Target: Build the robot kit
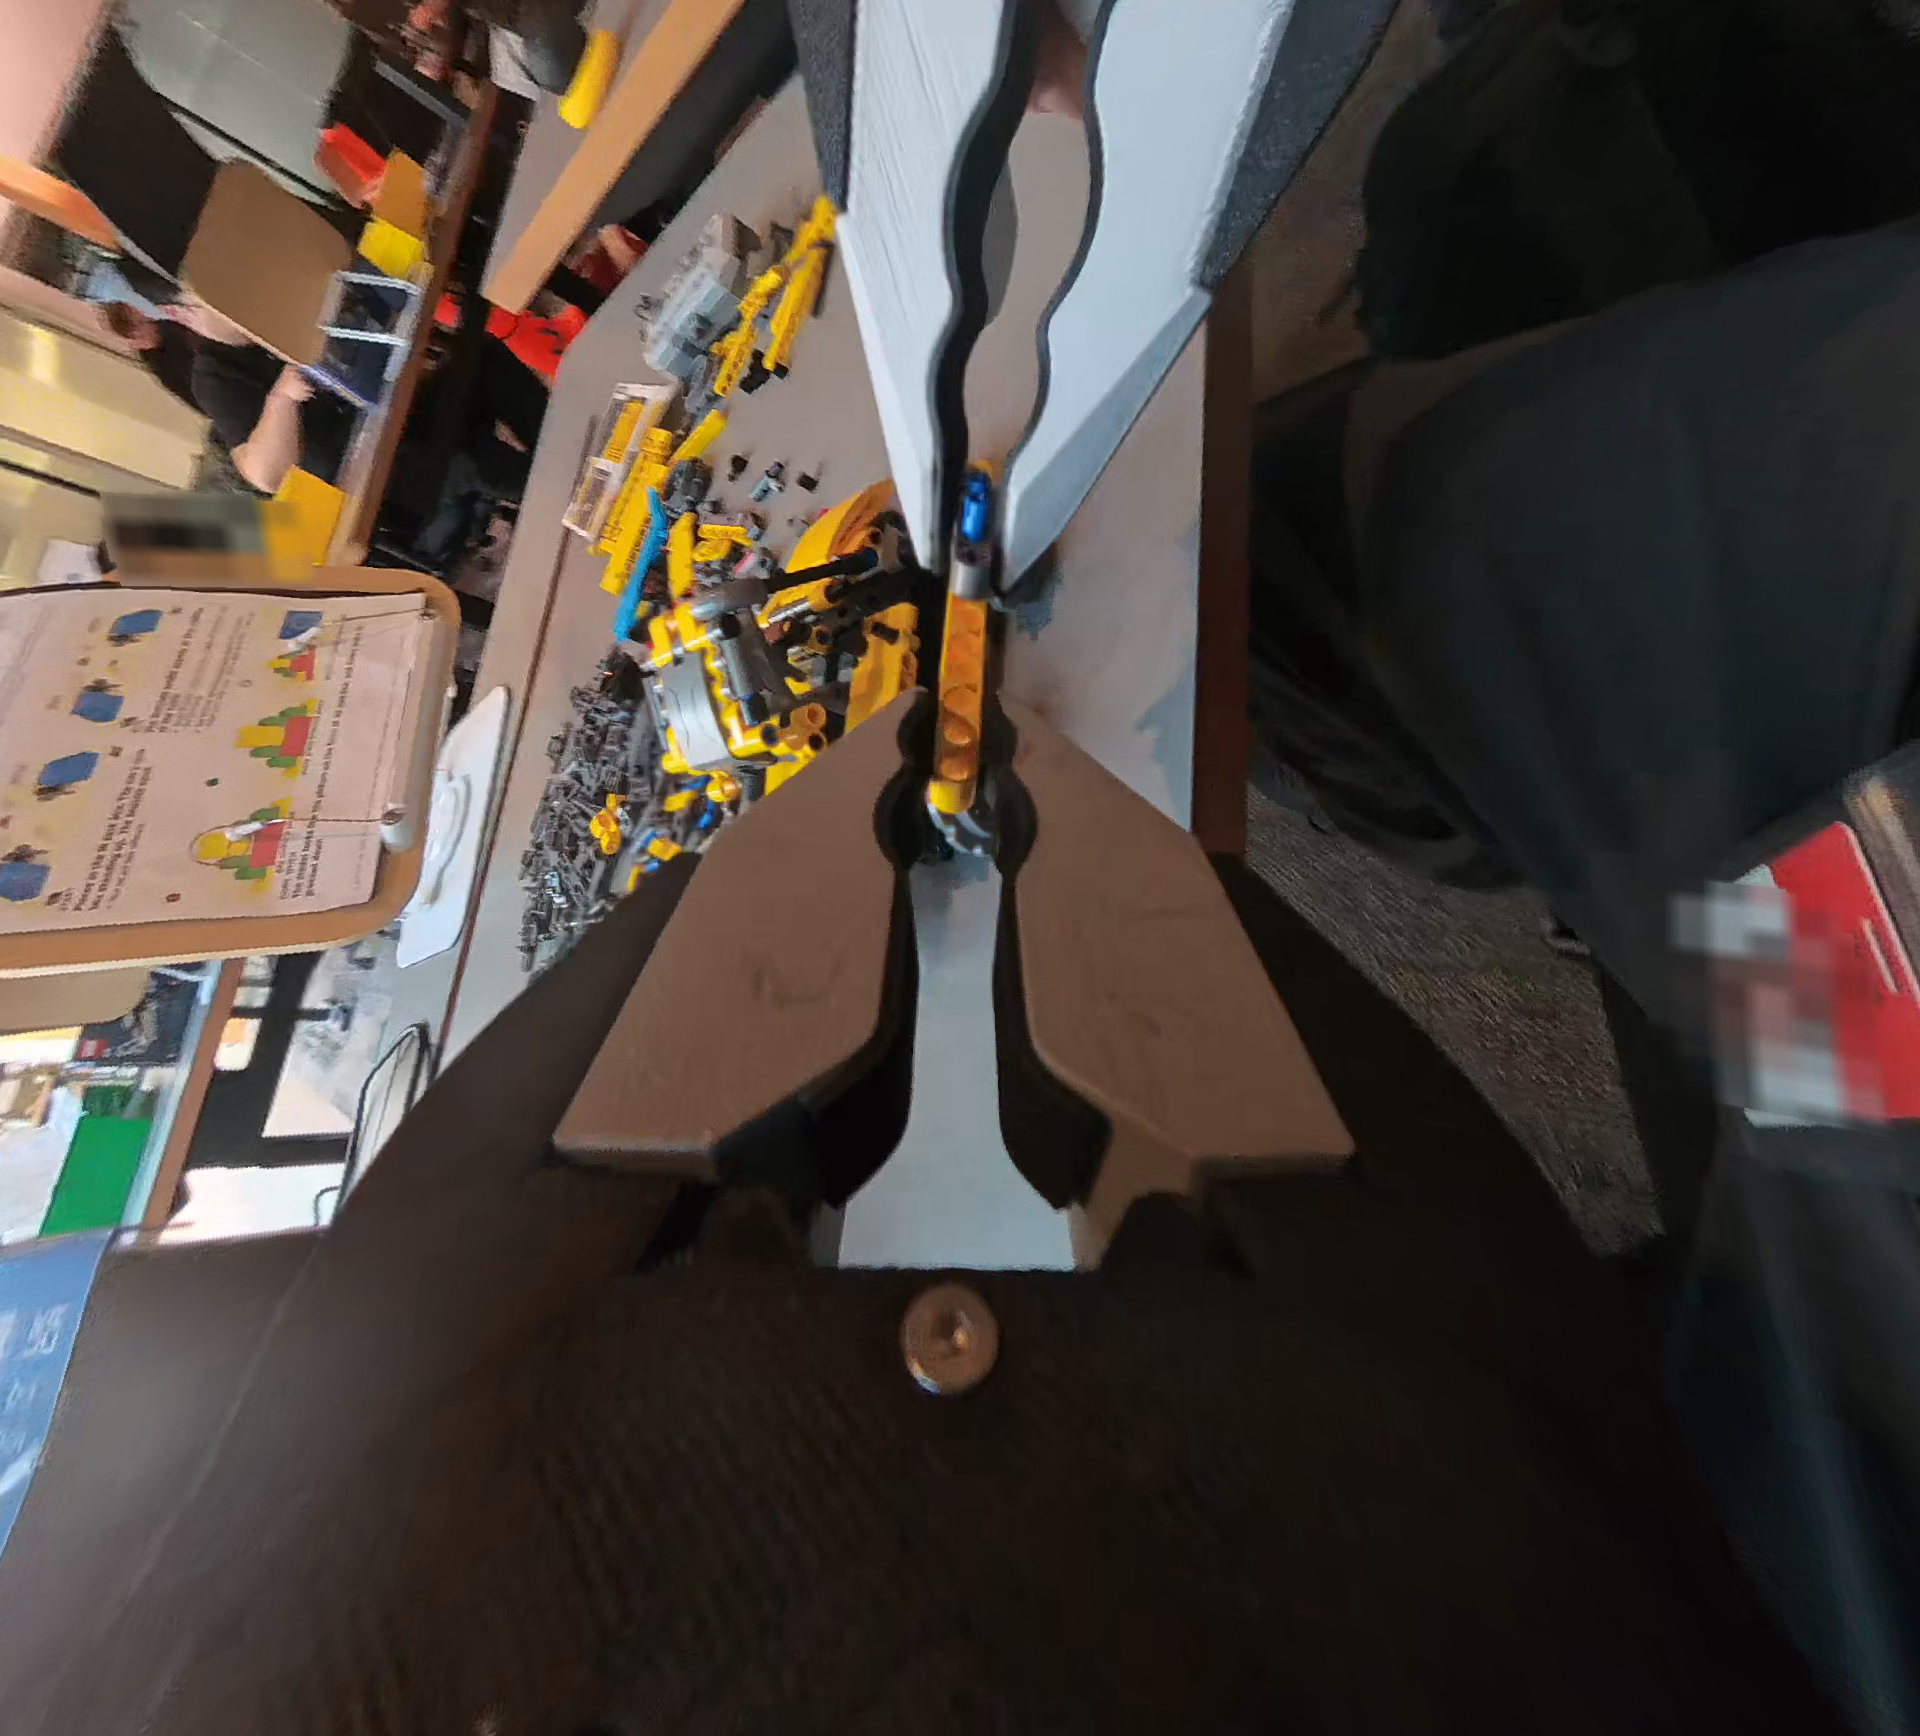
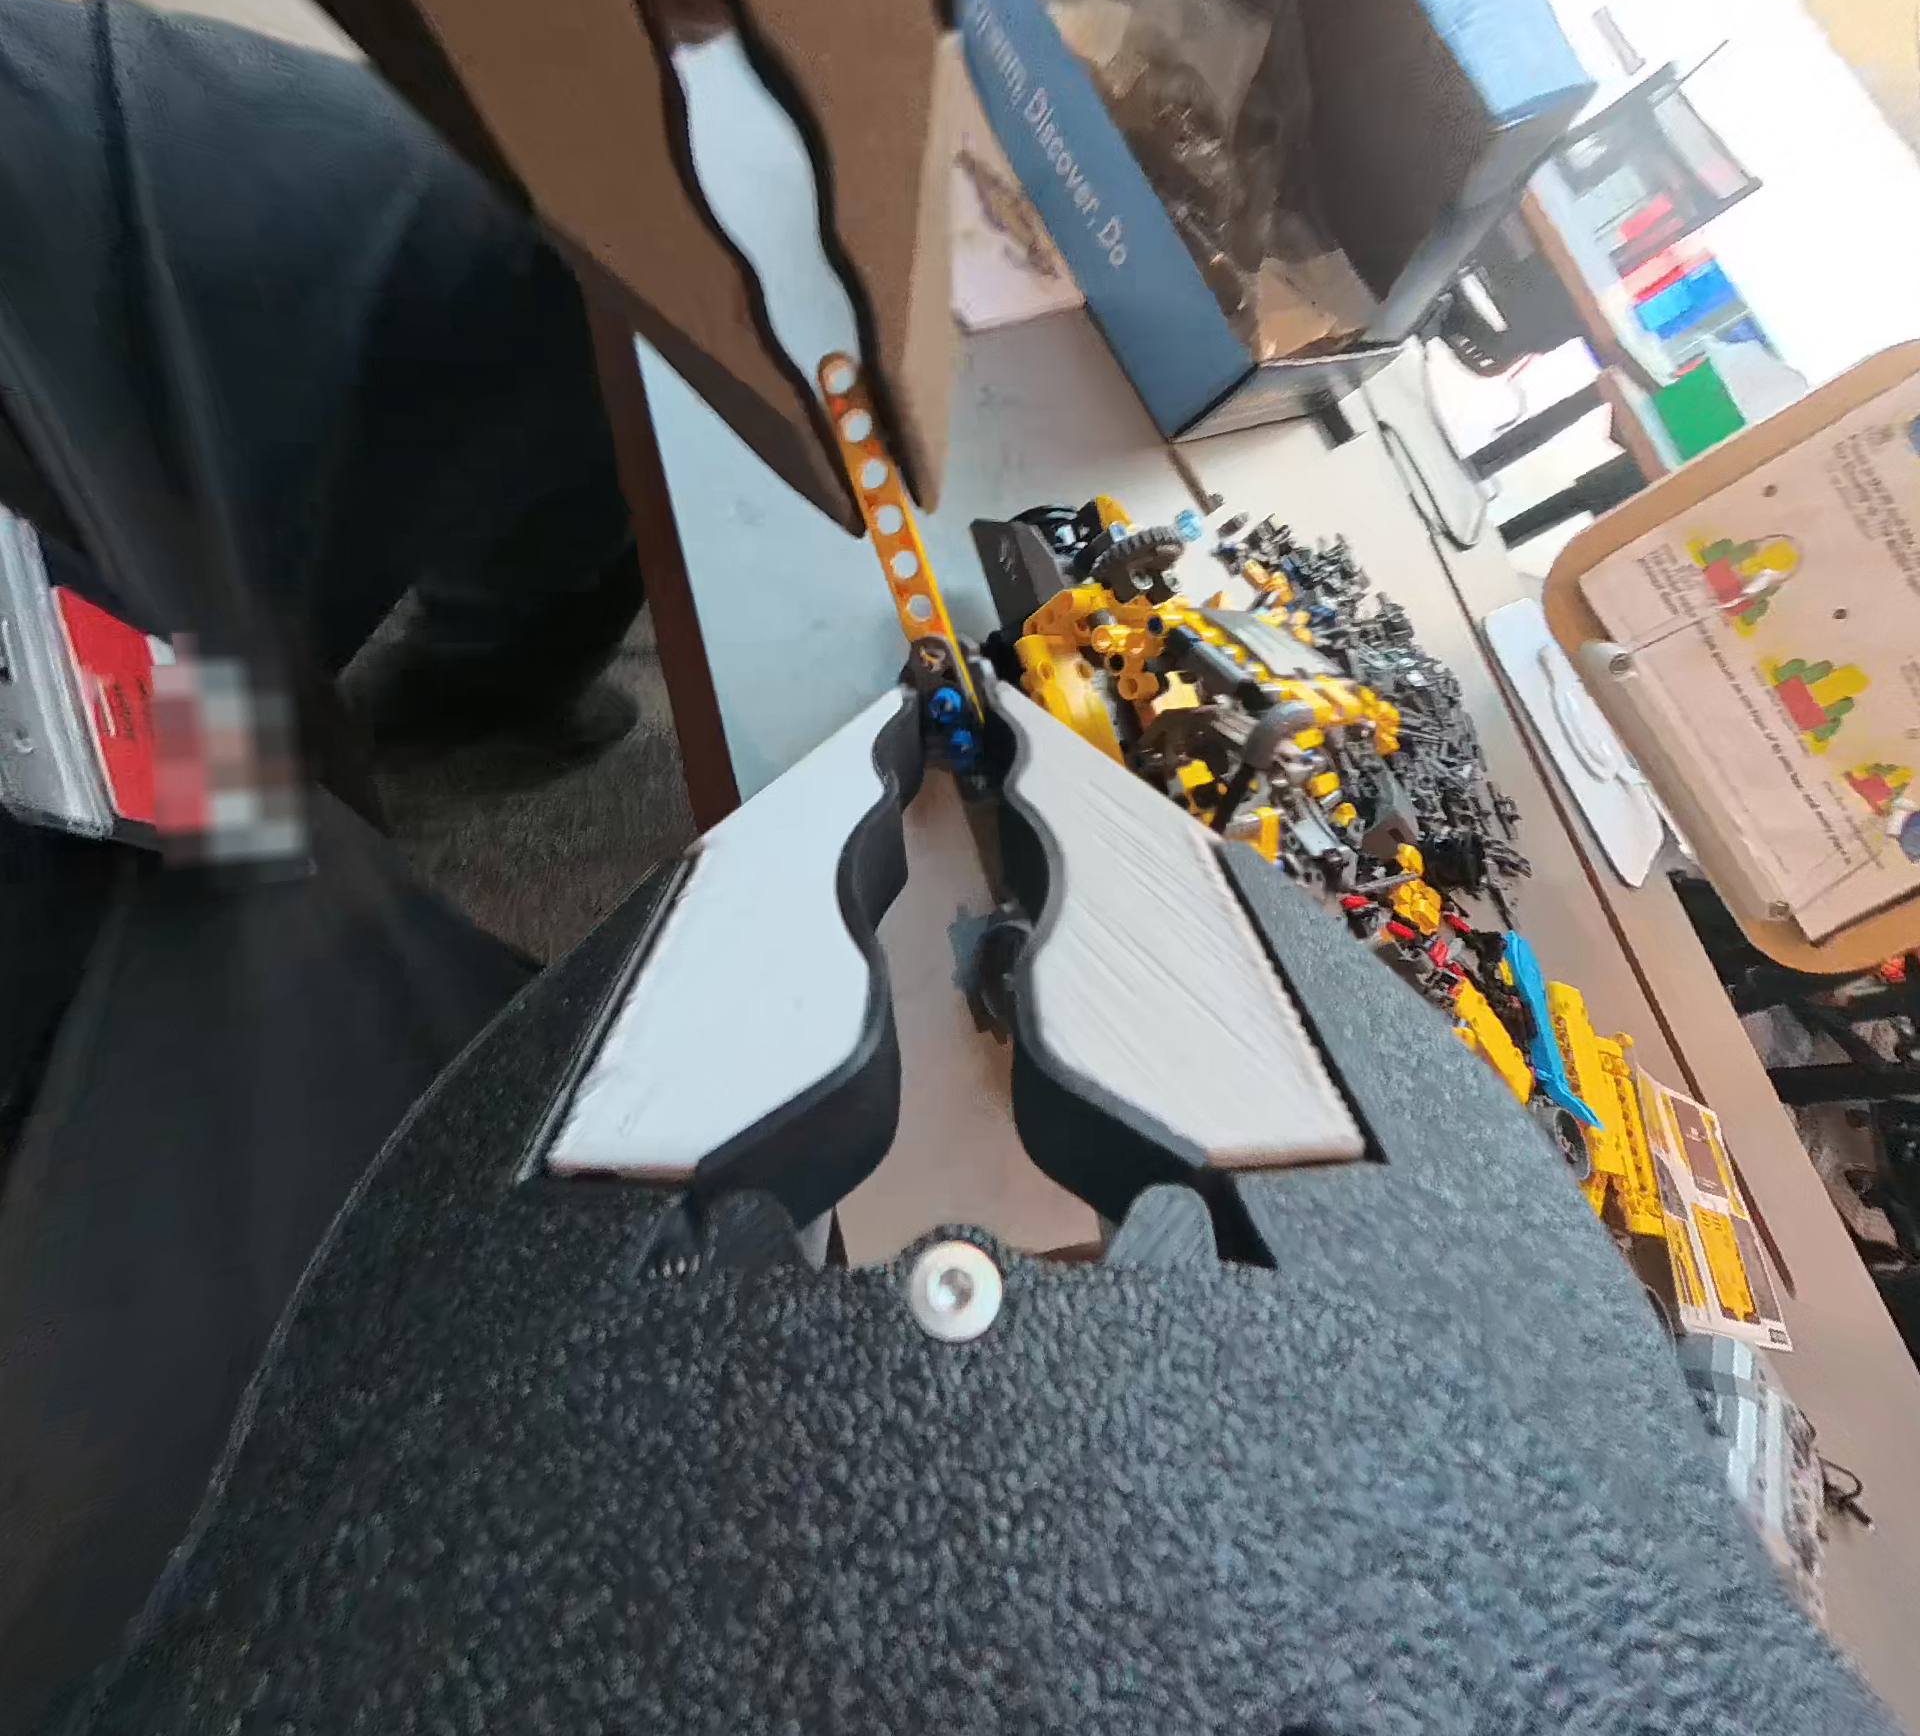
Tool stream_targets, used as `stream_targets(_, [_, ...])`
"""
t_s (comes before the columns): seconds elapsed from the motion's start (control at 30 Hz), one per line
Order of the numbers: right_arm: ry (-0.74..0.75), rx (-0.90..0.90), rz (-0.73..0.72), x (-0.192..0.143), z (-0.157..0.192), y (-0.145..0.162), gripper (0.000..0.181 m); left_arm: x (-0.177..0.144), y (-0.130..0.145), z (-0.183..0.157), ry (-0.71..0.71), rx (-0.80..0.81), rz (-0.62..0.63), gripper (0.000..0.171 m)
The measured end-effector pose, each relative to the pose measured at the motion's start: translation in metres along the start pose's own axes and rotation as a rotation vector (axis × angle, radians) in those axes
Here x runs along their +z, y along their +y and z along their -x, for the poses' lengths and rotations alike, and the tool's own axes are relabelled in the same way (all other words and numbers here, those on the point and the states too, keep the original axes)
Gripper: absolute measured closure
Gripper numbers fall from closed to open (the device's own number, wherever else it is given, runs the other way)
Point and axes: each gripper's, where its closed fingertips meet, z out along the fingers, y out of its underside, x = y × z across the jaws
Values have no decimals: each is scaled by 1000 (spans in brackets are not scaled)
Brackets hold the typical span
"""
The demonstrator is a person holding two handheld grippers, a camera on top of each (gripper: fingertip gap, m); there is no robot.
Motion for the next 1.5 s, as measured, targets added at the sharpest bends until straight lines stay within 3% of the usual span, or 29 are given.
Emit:
stream_targets(0.1, [27, 93, -87, -17, -8, -16, 162, -11, -6, 10, -158, 19, -64, 166])
stream_targets(0.23, [6, 380, -248, -37, -25, -35, 155, -39, -11, 29, -410, 77, -121, 167])
stream_targets(0.4, [-308, 895, -587, -41, -17, -81, 150, -69, -25, 38, -576, 52, -215, 167])
stream_targets(0.57, [-348, 1006, -714, -32, -18, -120, 153, -88, -38, 41, -660, 25, -288, 167])
stream_targets(0.8, [-366, 1065, -719, -25, -21, -134, 164, -86, -37, 40, -635, -12, -323, 162])
stream_targets(1.0, [-311, 1066, -680, -17, -21, -109, 164, -56, -28, 23, -546, -64, -271, 158])
stream_targets(1.2, [-178, 1136, -609, 0, -21, -86, 151, -43, -16, 28, -581, -35, -178, 166])
stream_targets(1.3, [-57, 1116, -625, -2, -26, -81, 155, -36, -20, 18, -579, -20, -180, 163])
stream_targets(1.43, [-8, 1045, -547, -1, -24, -69, 156, -17, -15, -4, -414, -125, -163, 162])
stream_targets(1.5, [-23, 956, -440, 1, -23, -57, 156, -10, -11, -18, -283, -188, -159, 159])
